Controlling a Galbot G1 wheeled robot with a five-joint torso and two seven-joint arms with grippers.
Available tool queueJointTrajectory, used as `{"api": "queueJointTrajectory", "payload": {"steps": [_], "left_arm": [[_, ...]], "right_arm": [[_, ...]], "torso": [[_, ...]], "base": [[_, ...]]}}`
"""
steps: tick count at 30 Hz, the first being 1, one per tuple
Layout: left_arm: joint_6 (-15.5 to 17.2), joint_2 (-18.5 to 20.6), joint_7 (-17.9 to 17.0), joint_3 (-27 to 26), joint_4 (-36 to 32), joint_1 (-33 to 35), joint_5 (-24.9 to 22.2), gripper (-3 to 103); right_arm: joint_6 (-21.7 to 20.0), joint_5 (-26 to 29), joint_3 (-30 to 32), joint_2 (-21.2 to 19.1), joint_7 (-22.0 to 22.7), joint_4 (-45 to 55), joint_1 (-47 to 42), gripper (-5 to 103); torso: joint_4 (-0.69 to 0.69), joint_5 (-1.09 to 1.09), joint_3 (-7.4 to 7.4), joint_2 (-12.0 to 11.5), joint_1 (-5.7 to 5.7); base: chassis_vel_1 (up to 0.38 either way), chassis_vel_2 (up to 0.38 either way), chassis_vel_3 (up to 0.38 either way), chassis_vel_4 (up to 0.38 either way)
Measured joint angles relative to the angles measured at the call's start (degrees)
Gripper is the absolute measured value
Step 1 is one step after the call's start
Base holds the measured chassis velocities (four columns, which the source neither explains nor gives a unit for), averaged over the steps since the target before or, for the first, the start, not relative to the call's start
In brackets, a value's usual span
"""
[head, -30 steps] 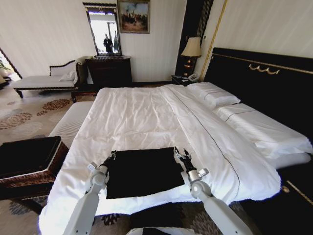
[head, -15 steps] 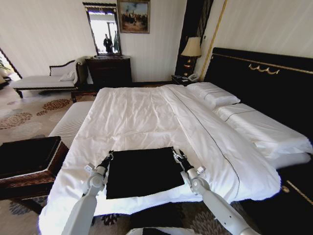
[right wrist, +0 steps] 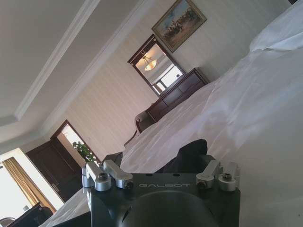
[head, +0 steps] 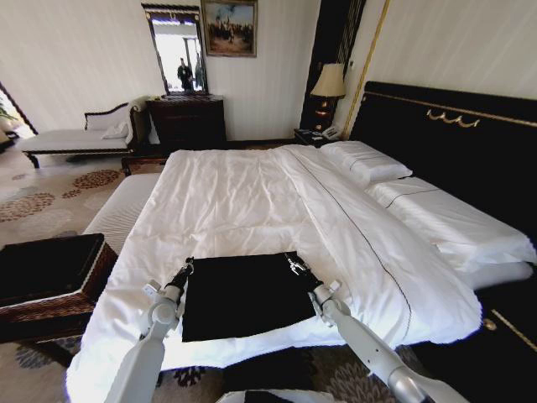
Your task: Fold the clothes on the bed and place them into the basket.
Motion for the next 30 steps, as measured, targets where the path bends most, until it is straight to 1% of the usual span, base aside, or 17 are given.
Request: {"api": "queueJointTrajectory", "payload": {"steps": [1, 2, 4, 5, 8, 10, 11, 12, 14, 17, 19, 22, 23, 24, 26, 29, 30], "left_arm": [[0.01, 0.00, -0.04, -0.05, -0.22, 0.12, 0.00, 1], [0.02, 0.01, -0.08, -0.08, -0.39, 0.23, -0.01, 1], [0.05, 0.22, -0.12, -0.10, -0.68, 0.47, -0.02, 1], [0.05, 0.22, -0.12, -0.10, -0.68, 0.47, -0.02, 1], [0.07, 0.47, -0.14, -0.10, -0.83, 0.62, -0.02, 1], [0.07, 0.48, -0.15, -0.09, -0.84, 0.62, -0.02, 1], [0.07, 0.48, -0.15, 0.00, -0.85, 0.62, -0.02, 1], [0.08, 0.41, -0.16, 0.10, -0.85, 0.56, -0.02, 1], [0.08, 0.34, -0.16, 0.19, -0.85, 0.49, -0.02, 1], [0.08, 0.26, -0.16, 0.37, -0.85, 0.36, -0.02, 1], [0.07, 0.26, 0.00, 0.41, -1.26, 0.35, -0.17, 1], [-0.18, 0.52, 0.47, 0.29, -2.42, 0.42, -0.89, 1], [-0.47, 0.98, 0.82, 0.14, -3.55, 0.45, -1.81, 1], [-0.90, 1.86, 1.24, 0.02, -5.35, 0.39, -3.35, 1], [-1.09, 2.53, 1.37, -0.08, -6.46, 0.21, -4.51, 1], [-1.61, 5.68, 1.42, -0.96, -11.63, -1.28, -9.23, 1], [-1.61, 5.68, 1.42, -0.96, -11.63, -1.28, -9.23, 1]], "right_arm": [[-0.13, -0.05, -0.03, -0.15, -0.15, 0.03, -0.04, 78], [-0.20, -0.13, -0.04, -0.30, -0.29, 0.06, -0.14, 78], [-0.25, -0.56, -0.06, -0.67, -0.86, 0.10, -0.53, 67], [-0.25, -0.56, -0.06, -0.67, -0.86, 0.10, -0.53, 67], [-0.22, -1.28, 0.10, -0.89, -1.46, 0.03, -0.76, 50], [-0.17, -1.42, 0.14, -0.89, -1.48, -0.01, -0.76, 50], [0.10, -1.76, 0.20, -0.86, -1.52, -0.14, -0.73, 40], [0.38, -2.04, 0.25, -0.79, -1.52, -0.27, -0.66, 35], [0.67, -2.17, 0.30, -0.72, -1.51, -0.31, -0.61, 35], [1.43, -2.39, 0.60, -0.68, -1.26, -0.13, -0.63, 24], [2.91, -2.51, 1.60, -0.72, -0.55, 1.41, -0.95, 13], [4.17, -2.22, 2.98, -1.30, 0.35, 4.77, -1.78, 8], [4.46, -1.48, 4.02, -2.05, 0.99, 8.07, -2.64, 2], [4.65, -0.38, 5.32, -3.10, 1.51, 12.45, -3.73, 2], [4.74, 0.07, 5.82, -3.58, 1.62, 14.55, -4.18, 2], [5.61, 1.40, 7.54, -5.75, 2.25, 22.87, -5.10, 2], [5.61, 1.40, 7.54, -5.75, 2.25, 22.87, -5.10, 2]], "torso": [[-0.01, 0.00, 0.00, 0.00, 0.00], [0.00, 0.00, 0.00, 0.00, 0.00], [-0.01, 0.00, 0.00, 0.00, 0.00], [-0.01, 0.00, 0.00, 0.00, 0.00], [-0.01, 0.00, 0.00, 0.00, 0.00], [-0.01, 0.00, 0.00, 0.00, 0.00], [-0.01, 0.00, 0.00, 0.00, 0.00], [-0.01, 0.00, 0.00, 0.00, 0.00], [-0.01, 0.00, 0.00, 0.00, 0.00], [-0.01, 0.00, 0.00, 0.00, 0.00], [-0.01, 0.00, 0.00, 0.00, 0.00], [0.01, 0.01, 0.00, -0.01, 0.00], [0.01, -0.01, 0.00, 0.00, 0.01], [-0.01, -0.01, 0.00, 0.00, 0.00], [-0.02, -0.02, 0.00, 0.00, 0.00], [-0.02, -0.01, -0.01, 0.00, -0.01], [-0.02, -0.01, -0.01, 0.00, -0.01]], "base": [[0.000, 0.000, 0.000, 0.000], [0.000, 0.000, 0.000, 0.000], [0.000, 0.000, 0.000, 0.000], [0.000, 0.000, 0.000, 0.000], [0.000, 0.000, 0.000, 0.000], [0.000, 0.000, 0.000, 0.000], [0.000, 0.000, 0.000, 0.000], [0.000, 0.000, 0.000, 0.000], [0.000, 0.000, 0.000, 0.000], [0.000, 0.000, 0.000, 0.000], [0.000, 0.000, 0.000, 0.000], [0.000, 0.000, 0.000, 0.000], [0.000, 0.000, 0.000, 0.000], [0.000, 0.000, 0.000, 0.000], [0.000, 0.000, 0.000, 0.000], [0.000, 0.000, 0.000, 0.000], [0.000, 0.000, 0.000, 0.000]]}}
